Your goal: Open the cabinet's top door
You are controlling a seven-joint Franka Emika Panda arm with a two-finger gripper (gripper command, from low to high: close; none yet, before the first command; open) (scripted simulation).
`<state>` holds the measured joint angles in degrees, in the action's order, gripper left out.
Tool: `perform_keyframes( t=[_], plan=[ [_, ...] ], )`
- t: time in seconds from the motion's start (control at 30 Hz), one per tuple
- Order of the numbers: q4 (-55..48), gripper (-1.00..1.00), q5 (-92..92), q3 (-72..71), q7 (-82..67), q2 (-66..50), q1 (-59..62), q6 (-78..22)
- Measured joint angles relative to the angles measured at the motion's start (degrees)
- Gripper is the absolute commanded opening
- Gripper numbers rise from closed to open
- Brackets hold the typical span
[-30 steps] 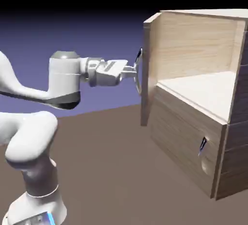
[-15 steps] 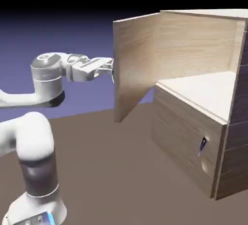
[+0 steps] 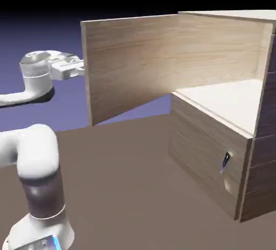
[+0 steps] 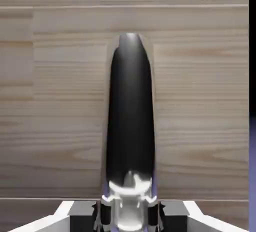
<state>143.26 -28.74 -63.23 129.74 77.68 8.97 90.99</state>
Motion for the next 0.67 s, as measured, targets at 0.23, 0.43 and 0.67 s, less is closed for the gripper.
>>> perform_keyframes(
  t=[0.23,0.43,0.67],
  plan=[
    [-14.5,-1.0,4.4,-6.8,-1.4,-1.1,10.7,-12.4],
    [-27.0,-1.0,6.6,-10.9,-3.2,-1.0,20.2,-22.0],
    [-41.5,-1.0,7.9,-14.2,-5.8,-0.2,31.1,-32.4]
  ],
)
